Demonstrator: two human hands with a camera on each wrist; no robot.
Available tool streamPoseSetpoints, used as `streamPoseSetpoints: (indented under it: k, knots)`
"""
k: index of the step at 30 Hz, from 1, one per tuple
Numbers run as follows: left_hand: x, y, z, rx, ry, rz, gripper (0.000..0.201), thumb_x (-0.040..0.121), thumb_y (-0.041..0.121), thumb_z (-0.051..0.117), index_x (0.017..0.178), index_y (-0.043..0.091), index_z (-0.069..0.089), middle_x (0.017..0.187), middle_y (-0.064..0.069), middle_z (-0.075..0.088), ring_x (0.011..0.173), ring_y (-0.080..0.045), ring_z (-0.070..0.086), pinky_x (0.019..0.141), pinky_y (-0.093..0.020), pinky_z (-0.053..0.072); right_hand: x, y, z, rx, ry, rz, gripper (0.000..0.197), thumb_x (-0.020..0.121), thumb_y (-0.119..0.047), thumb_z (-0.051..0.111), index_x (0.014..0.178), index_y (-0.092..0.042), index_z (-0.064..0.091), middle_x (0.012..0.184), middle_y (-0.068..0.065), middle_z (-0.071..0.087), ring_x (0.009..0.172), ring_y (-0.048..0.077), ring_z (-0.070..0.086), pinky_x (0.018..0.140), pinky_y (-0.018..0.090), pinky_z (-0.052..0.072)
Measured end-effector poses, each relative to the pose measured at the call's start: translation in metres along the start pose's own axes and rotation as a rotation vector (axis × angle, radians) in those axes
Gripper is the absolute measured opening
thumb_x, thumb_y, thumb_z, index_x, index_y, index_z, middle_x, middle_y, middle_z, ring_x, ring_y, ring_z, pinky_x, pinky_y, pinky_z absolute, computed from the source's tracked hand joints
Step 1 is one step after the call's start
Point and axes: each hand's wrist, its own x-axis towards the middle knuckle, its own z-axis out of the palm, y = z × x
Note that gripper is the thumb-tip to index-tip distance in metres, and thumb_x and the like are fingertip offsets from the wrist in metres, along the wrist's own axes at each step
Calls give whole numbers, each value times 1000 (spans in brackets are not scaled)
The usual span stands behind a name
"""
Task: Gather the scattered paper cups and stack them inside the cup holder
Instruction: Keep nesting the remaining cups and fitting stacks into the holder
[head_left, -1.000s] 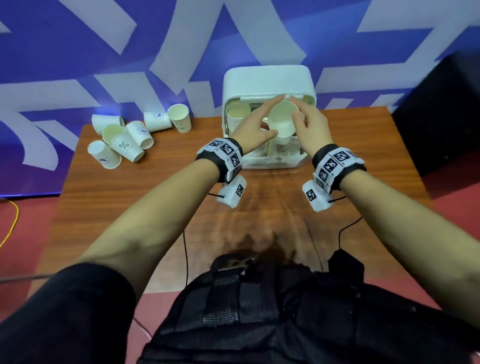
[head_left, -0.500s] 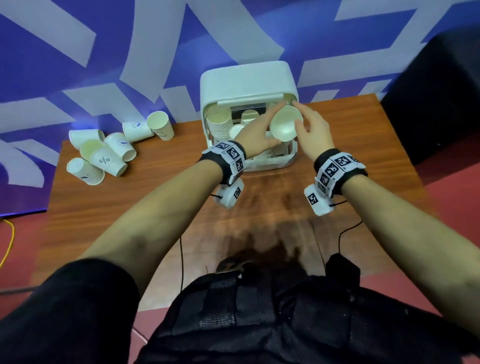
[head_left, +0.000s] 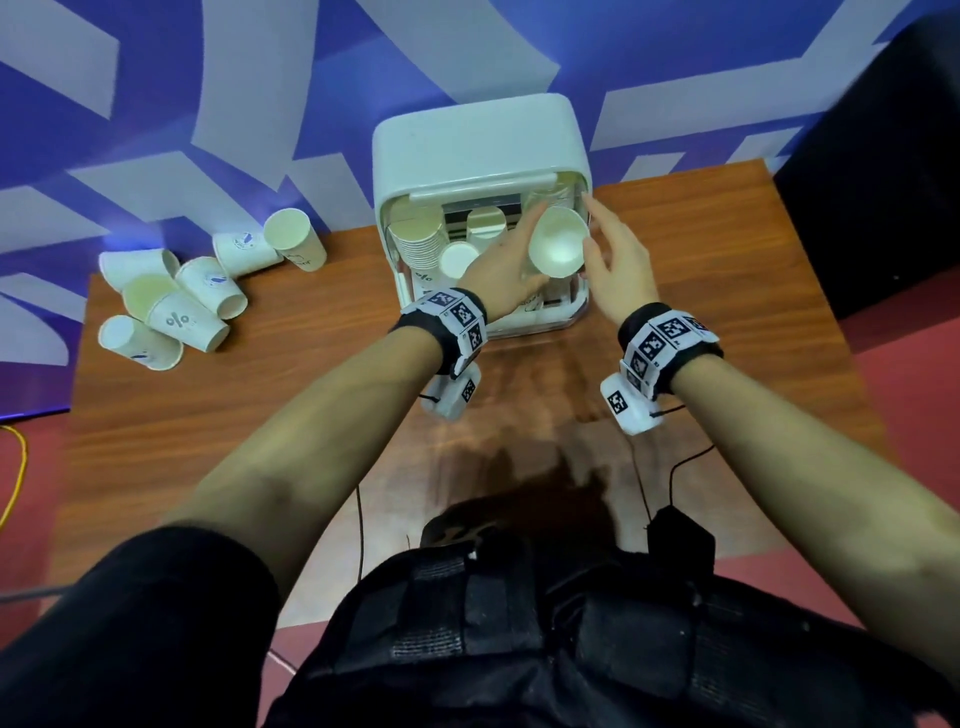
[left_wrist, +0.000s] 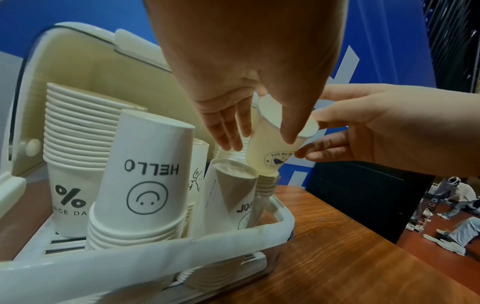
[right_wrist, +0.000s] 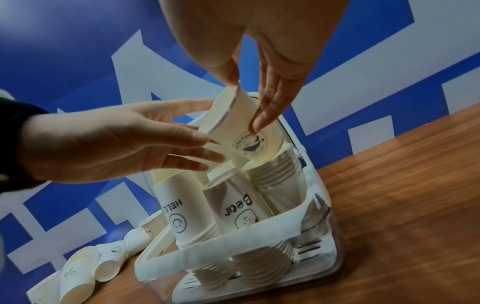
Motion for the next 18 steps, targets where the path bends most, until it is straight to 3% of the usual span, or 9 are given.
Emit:
streamPoseSetpoints:
  k: [3, 6, 8, 12, 15, 18]
  knots:
    - [7, -4, 5, 33, 22, -37, 83, 89, 21, 63, 152, 17, 9, 149, -12, 39, 129, -27, 47, 105, -35, 39, 4, 6, -1, 10, 34, -21, 45, 97, -12, 41, 140, -23, 45, 128, 7, 52, 111, 7, 48, 100, 25, 41]
    - [15, -7, 11, 31, 38, -53, 82, 88, 19, 61, 153, 17, 10, 148, -13, 40, 131, -27, 45, 108, -42, 38, 10, 13, -2, 12, 34, -18, 44, 96, -7, 41, 138, -18, 48, 132, 8, 50, 119, 11, 47, 104, 28, 41]
    - [20, -9, 14, 29, 55, -55, 81, 89, 16, 58, 153, 17, 10, 148, -14, 40, 132, -27, 44, 109, -40, 37, 13, 16, -3, 3, 28, -5, 45, 95, -6, 41, 138, -16, 48, 133, 8, 50, 119, 11, 47, 105, 29, 40]
    - [24, -12, 21, 50, 97, -37, 74, 90, 19, 53, 152, 25, 14, 138, -16, 48, 120, -25, 53, 100, -41, 45, 17, 19, -7, 17, 4, 24, 49, 94, -7, 41, 140, -22, 45, 134, 6, 50, 111, 8, 49, 99, 23, 42]
    - [22, -18, 27, 83, 94, -43, 72, 90, 26, 52, 152, 31, 15, 123, -11, 54, 105, -22, 58, 92, -41, 49, 18, 25, -6, -13, -33, 28, 48, 93, -8, 43, 138, -23, 48, 123, 9, 56, 94, 15, 56, 87, 18, 43]
    - [19, -23, 27, 137, 96, -42, 75, 90, 28, 54, 151, 35, 12, 125, -9, 52, 108, -21, 57, 89, -42, 50, 20, 30, -3, 6, -34, 47, 48, 90, -8, 42, 135, -24, 52, 118, 11, 58, 99, 26, 59, 87, 22, 48]
